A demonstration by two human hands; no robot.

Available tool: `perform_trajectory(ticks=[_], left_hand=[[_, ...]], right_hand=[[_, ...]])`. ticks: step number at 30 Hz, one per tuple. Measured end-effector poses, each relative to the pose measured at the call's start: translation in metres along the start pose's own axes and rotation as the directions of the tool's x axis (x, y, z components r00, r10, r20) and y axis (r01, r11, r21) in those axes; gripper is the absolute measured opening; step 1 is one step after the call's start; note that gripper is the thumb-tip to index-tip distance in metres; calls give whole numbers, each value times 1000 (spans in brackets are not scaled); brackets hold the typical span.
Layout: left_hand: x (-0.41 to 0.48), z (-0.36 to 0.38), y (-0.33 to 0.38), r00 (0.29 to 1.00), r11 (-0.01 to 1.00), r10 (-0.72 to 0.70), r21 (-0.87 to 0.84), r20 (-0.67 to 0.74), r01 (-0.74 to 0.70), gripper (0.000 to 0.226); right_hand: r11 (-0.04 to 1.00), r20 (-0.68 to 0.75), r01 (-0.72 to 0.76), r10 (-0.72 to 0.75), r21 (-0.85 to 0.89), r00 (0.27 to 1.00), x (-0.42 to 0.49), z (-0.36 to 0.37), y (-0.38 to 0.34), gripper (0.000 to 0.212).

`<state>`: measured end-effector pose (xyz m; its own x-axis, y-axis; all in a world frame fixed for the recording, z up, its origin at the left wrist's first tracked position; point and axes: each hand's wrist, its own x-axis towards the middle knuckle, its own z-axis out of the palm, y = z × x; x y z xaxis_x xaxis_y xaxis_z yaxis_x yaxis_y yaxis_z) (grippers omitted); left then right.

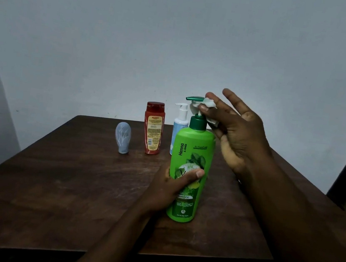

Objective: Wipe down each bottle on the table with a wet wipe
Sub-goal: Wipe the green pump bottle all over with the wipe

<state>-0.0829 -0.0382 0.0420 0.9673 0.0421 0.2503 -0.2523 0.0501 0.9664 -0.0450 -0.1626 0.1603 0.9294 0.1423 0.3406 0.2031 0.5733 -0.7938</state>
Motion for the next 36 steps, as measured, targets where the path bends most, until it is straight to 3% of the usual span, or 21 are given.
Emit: perform_trajectory(ticks=[3,7,10,13,14,16,19,24,26,29,32,36], left_hand=[[0,-1,-1,1000,1000,-3,-1,7,3,16],[1,-1,0,1000,1000,-2,-1,14,2,16],[2,-2,-2,1000,1000,-14,-13,9,14,18],[3,-2,-4,1000,1000,-25,-19,10,25,27],[3,-2,-4,1000,999,-27,-18,12,28,30],[3,-3,-4,999,999,-35,-17,11,35,30],[3,-4,-3,999,999,-33,-10,20,33,28],[3,-3,-3,999,999,-37,-9,21,37,32],[3,-3,-3,999,1000,-25,-13,21,26,24],[3,-1,-2,999,1000,-23,-11,25,23,14],[3,-2,-2,999,999,-30,-14,32,30,15],[4,-5,-7,999,999,-36,-20,30,37,22]], right_hand=[[987,-17,-86,89,139,996,3,-6,1,69],[968,-37,-83,94,237,995,9,-16,-9,73],[991,-53,40,-33,125,998,11,-19,-20,52],[955,56,239,-232,-174,971,11,-10,-27,32],[894,126,321,-296,-313,947,12,-6,-28,28],[661,312,474,-358,-582,880,11,1,-28,24],[302,530,620,-330,-724,781,7,9,-24,20],[120,676,722,-274,-681,684,13,19,-20,17],[147,670,720,-281,-678,688,18,17,-21,16],[282,615,697,-332,-659,715,18,0,-22,19],[520,455,604,-397,-604,797,15,-19,-13,23],[826,242,356,-273,-437,931,7,-37,10,23]])
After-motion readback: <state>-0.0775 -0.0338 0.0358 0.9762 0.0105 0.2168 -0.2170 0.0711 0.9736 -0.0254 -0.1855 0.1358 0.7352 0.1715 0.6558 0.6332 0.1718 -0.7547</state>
